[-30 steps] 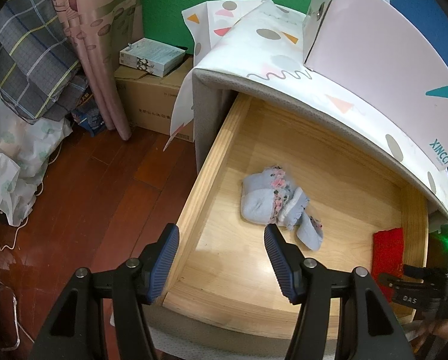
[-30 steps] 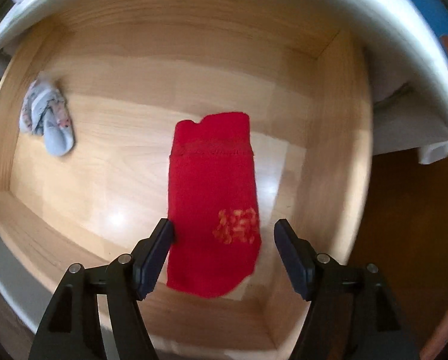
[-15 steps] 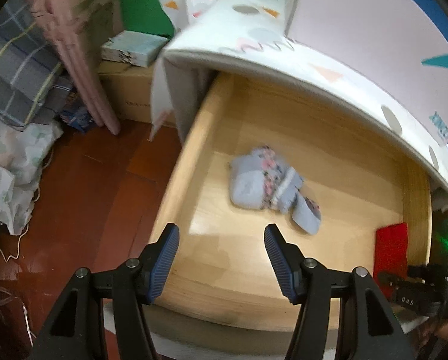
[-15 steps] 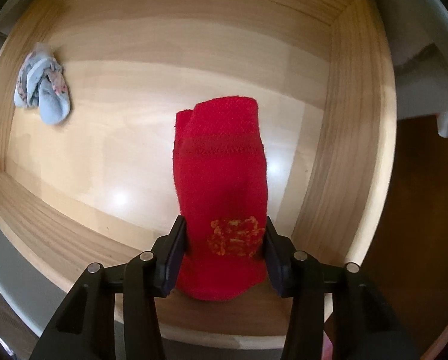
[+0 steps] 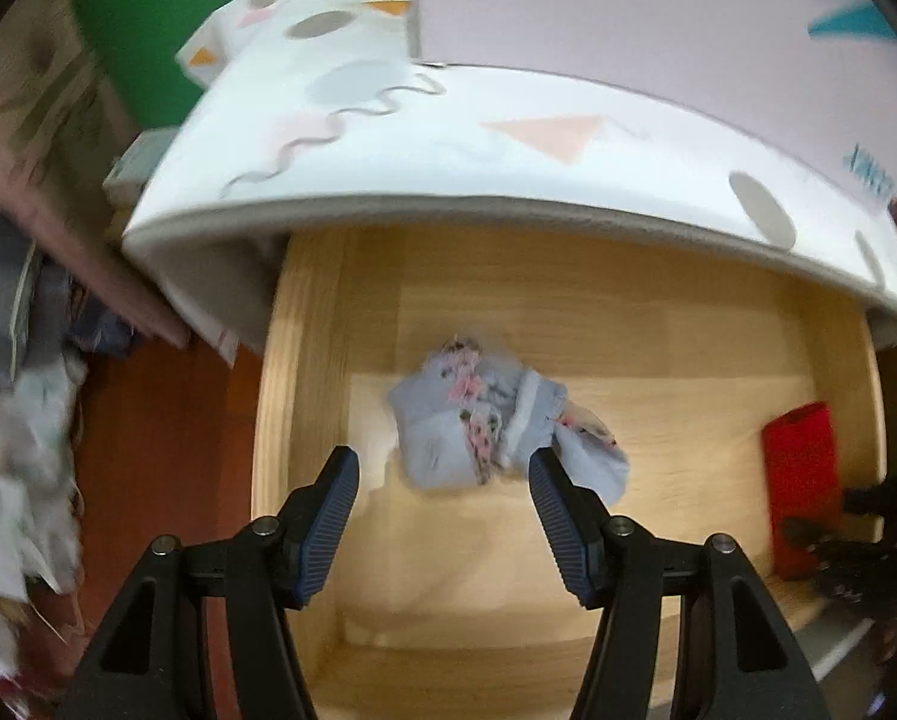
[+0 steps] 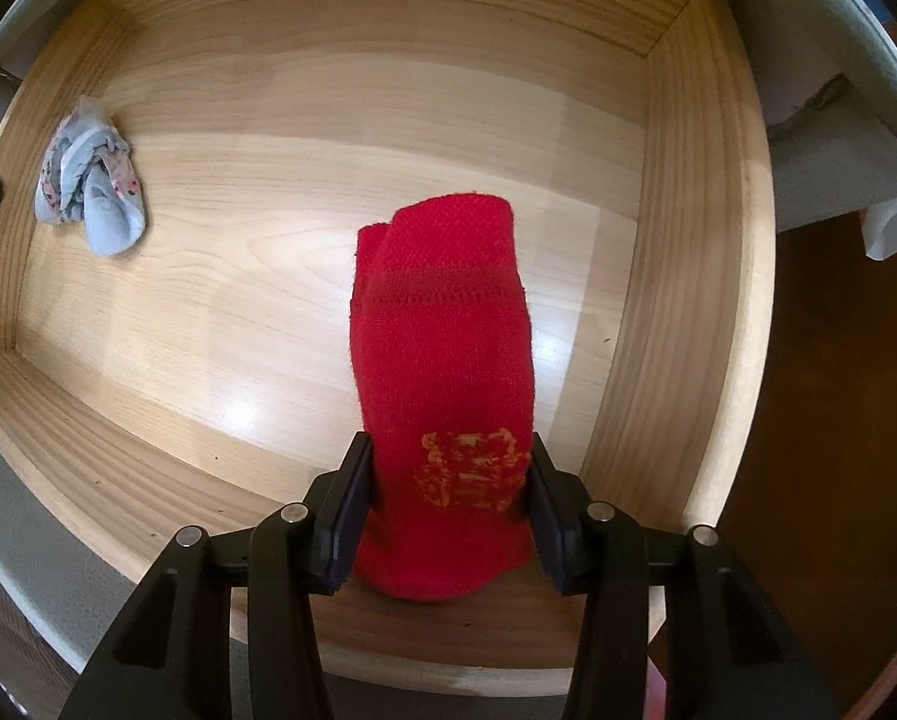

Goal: Take underwear out of drawer
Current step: 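Grasp the pale blue floral underwear with the left gripper while the right holds the red sock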

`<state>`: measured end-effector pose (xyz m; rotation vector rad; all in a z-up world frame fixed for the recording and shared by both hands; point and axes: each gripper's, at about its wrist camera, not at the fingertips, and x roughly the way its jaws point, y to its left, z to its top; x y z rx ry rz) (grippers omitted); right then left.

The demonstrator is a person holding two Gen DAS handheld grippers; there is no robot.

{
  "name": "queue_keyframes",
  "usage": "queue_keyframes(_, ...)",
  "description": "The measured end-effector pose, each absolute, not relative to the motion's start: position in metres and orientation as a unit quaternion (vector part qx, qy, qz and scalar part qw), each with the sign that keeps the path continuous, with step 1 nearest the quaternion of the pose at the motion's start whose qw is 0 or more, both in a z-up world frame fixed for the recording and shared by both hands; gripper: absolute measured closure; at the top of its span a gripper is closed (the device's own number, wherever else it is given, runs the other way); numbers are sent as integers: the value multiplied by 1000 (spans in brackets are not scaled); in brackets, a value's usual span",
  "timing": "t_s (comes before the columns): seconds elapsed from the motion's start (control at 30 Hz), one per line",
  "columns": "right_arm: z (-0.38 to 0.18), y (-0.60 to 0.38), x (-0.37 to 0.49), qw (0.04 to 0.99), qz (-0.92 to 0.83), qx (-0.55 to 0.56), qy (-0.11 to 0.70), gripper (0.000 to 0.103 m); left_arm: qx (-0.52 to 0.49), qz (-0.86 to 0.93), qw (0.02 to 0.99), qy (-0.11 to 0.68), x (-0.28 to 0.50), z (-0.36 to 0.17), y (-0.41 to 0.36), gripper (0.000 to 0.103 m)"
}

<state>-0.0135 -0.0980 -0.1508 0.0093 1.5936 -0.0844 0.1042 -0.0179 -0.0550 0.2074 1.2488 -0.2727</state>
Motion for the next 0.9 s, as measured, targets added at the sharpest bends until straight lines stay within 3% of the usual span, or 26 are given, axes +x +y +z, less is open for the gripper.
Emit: queue_keyframes(0.9, -133, -122, -12, 699, -36, 2, 715, 59, 157, -164, 733, 641, 138, -120, -66, 39)
